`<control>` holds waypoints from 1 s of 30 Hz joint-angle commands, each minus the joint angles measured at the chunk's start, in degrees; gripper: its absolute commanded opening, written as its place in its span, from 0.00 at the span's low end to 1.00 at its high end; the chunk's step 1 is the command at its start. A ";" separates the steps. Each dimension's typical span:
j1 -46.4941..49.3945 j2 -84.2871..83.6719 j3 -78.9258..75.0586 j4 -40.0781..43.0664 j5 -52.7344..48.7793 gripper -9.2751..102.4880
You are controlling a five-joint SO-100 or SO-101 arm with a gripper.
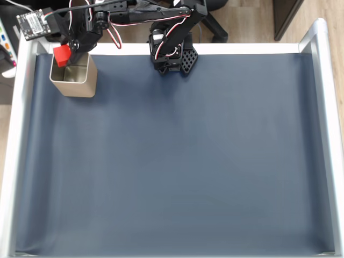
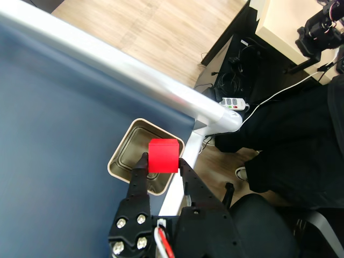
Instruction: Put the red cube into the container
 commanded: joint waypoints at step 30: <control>-3.43 2.55 6.15 -2.46 10.81 0.09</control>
